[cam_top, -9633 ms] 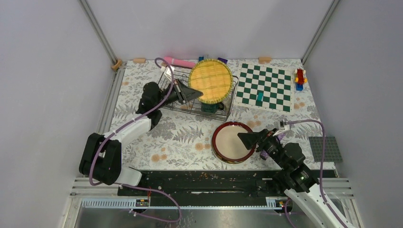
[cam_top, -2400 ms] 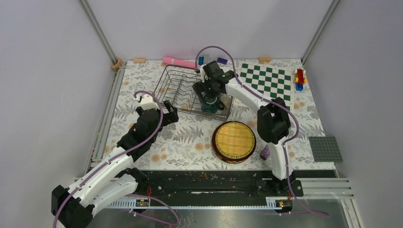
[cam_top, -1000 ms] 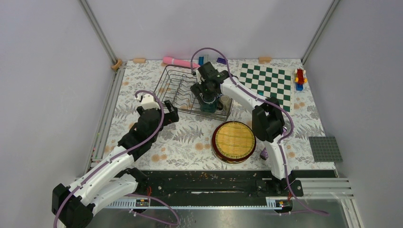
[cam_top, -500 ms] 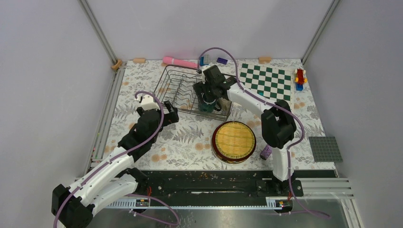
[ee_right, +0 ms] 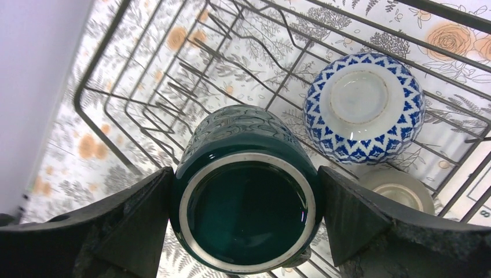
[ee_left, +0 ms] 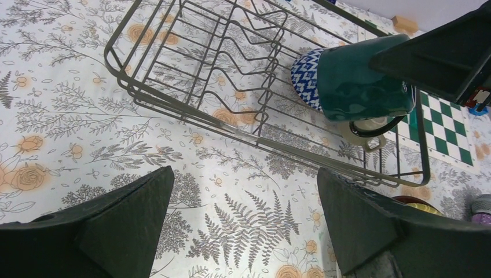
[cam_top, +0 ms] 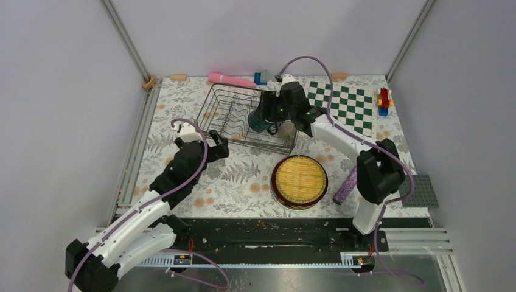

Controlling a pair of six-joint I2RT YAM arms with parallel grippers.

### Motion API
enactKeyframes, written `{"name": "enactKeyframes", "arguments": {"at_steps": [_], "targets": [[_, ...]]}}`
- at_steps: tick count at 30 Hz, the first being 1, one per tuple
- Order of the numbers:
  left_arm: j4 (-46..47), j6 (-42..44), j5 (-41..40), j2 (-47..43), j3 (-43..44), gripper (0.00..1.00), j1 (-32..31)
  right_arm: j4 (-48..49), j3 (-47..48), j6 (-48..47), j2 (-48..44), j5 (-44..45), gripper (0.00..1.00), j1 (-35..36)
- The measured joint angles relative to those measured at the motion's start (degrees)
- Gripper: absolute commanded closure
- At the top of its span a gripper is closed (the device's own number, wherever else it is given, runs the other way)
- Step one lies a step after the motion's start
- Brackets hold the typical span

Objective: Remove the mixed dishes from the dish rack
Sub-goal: Pick up the cup from the dish rack, then place the cup at the center of the board.

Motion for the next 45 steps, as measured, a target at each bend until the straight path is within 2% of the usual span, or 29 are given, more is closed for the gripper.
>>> {"name": "enactKeyframes", "arguments": {"at_steps": [12, 16, 22, 29, 35, 45], "targets": [[4.2, -0.6, 5.7, -1.2, -1.5, 0.01, 0.3, 19.0, -16.1, 22.0, -11.4, -5.1, 1.0, -3.2], [9.0, -0.6, 12.5, -0.7, -2.0, 0.01, 1.9, 25.0, -21.3, 29.6, -15.9, -6.9, 1.0, -3.3], [20.3, -2.5, 27.1, 3.0, -2.2, 0.02, 5.7, 36.1, -26.2, 41.7, -18.9, -12.2, 1.0, -3.3], [31.1, -5.2, 39.9, 8.4, -2.3, 0.09, 5.8, 48.2, -31.1, 54.3, -19.1, -15.7, 1.0, -3.3], [36.2, -7.4, 45.1, 12.3, -2.3, 0.22, 5.8, 51.3, -36.2, 57.6, -22.0, -15.7, 1.0, -3.3], [46.6, -11.6, 54.3, 16.2, -2.3, 0.29, 5.8, 56.7, -40.1, 60.9, -28.2, -16.5, 1.0, -3.2]]}}
